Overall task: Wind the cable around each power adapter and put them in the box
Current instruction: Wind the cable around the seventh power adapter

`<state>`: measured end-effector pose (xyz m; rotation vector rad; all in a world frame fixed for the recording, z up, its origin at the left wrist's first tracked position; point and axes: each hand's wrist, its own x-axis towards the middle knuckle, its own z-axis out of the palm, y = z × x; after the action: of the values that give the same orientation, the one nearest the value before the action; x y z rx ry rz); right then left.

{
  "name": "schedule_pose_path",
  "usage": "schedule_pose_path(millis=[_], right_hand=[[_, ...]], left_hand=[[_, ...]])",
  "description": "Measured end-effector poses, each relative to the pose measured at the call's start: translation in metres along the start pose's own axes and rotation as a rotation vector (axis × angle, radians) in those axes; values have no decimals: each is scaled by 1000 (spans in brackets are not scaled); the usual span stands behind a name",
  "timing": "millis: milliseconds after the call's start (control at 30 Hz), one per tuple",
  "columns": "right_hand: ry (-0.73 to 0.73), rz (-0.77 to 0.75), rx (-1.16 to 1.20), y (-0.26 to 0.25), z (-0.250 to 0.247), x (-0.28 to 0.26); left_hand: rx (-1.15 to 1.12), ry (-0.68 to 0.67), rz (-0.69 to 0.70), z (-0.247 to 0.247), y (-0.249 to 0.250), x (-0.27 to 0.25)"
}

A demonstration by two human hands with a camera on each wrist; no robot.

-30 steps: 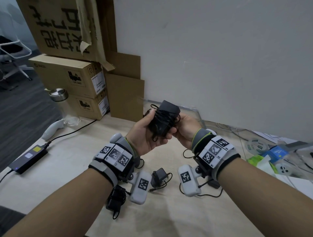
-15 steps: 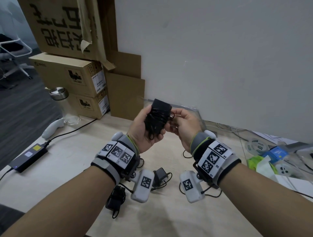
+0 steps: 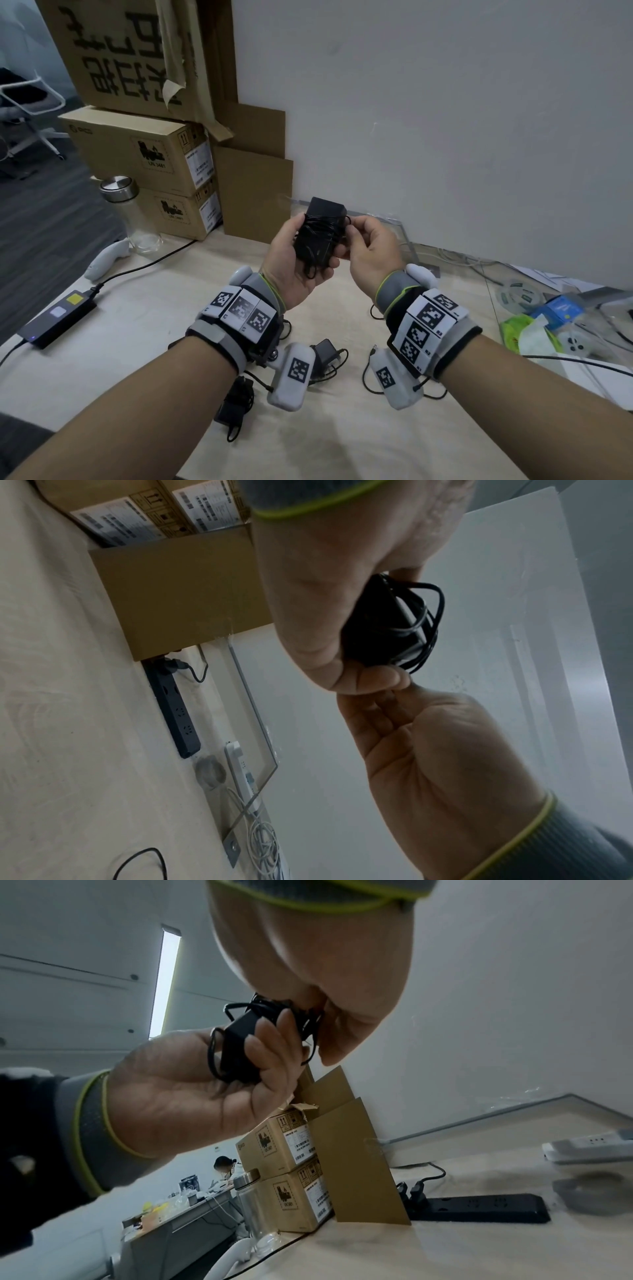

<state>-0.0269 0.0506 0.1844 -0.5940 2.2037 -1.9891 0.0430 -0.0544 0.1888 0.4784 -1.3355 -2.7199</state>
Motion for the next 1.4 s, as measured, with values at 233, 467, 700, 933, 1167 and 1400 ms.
schedule_pose_path(millis=[233, 467, 700, 933, 1167, 1400], right_hand=[[75, 22, -3, 0, 0, 1], [120, -5, -56, 0, -1, 4], [-60, 133, 194, -3, -6, 8], [-140, 274, 275, -4, -10, 10], [-329, 465, 272, -12, -20, 14], [-221, 338, 83, -14, -17, 23]], left_hand=[[7, -14, 13, 2, -2, 1], [-59, -12, -2, 6, -5, 0], [-54, -24, 34, -1, -3, 1], [-58, -6, 14, -1, -5, 3], [-60, -48, 4, -3, -7, 3], [-7, -31, 49, 2, -5, 8]])
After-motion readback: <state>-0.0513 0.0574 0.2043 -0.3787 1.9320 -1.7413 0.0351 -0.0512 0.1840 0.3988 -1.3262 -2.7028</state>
